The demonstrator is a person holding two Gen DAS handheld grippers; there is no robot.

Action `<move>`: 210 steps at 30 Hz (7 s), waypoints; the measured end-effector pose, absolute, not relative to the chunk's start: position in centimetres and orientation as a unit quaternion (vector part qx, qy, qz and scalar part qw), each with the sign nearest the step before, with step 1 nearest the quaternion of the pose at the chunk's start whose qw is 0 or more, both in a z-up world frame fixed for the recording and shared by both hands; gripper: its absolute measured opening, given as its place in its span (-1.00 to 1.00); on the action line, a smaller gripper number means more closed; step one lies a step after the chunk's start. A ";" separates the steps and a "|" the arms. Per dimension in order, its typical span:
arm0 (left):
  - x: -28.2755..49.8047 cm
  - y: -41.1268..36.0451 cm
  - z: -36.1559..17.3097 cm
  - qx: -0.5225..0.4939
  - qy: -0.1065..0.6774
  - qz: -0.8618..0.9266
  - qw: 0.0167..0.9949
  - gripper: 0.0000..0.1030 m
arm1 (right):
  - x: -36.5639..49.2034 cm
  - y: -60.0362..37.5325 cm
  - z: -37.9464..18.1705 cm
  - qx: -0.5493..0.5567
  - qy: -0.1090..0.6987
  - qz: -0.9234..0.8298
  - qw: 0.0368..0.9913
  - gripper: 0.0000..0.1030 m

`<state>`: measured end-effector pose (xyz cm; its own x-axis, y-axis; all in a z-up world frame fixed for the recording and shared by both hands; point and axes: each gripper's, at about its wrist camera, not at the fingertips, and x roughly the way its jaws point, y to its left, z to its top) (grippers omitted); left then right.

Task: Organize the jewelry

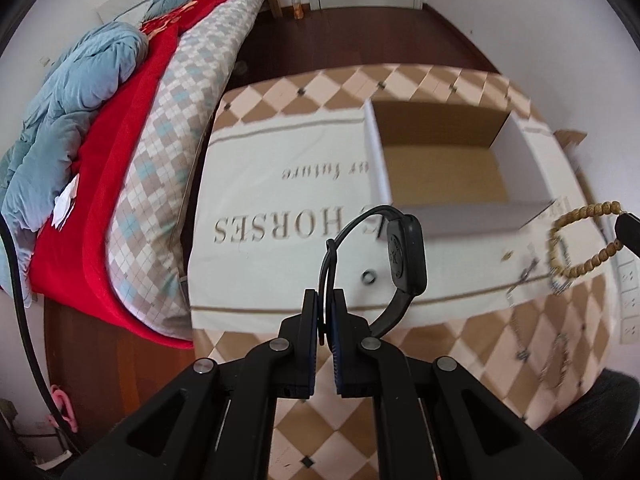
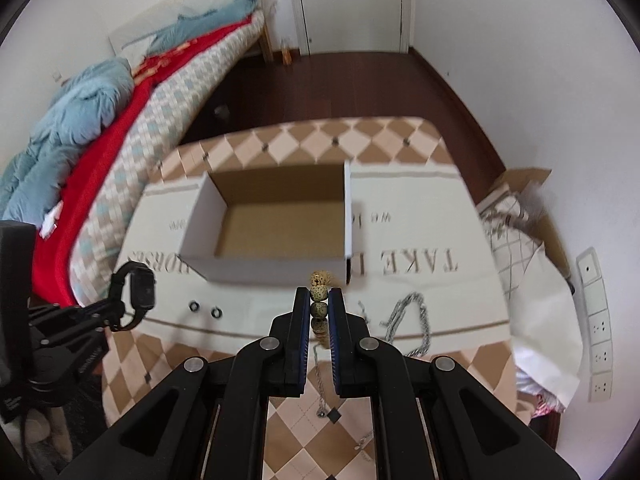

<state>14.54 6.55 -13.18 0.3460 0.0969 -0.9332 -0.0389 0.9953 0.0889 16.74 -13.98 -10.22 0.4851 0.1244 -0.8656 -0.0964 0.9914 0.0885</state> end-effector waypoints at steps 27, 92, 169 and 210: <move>26.9 4.8 -13.0 -0.058 0.588 -0.006 0.807 -0.93 | 28.3 -12.1 -11.4 0.055 0.542 0.120 0.830 -0.82; 10.9 6.6 -2.1 -0.009 0.453 0.068 0.889 1.00 | 13.3 -11.8 -4.8 -0.046 0.473 0.039 0.879 1.00; 12.1 -15.1 -24.3 0.109 0.677 -0.066 0.725 -0.86 | 11.1 -29.5 -24.5 0.044 0.668 -0.001 0.742 -0.83; 7.9 7.4 -24.3 0.012 0.685 0.046 0.727 -0.86 | 11.0 -5.8 -24.4 -0.045 0.686 0.161 0.708 -0.84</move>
<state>7.95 7.35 -24.32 0.0570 0.0836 -0.9949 -0.0512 0.9954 0.0807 10.98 -5.84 -24.38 0.0070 0.1653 -0.9862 -0.2901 0.9442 0.1562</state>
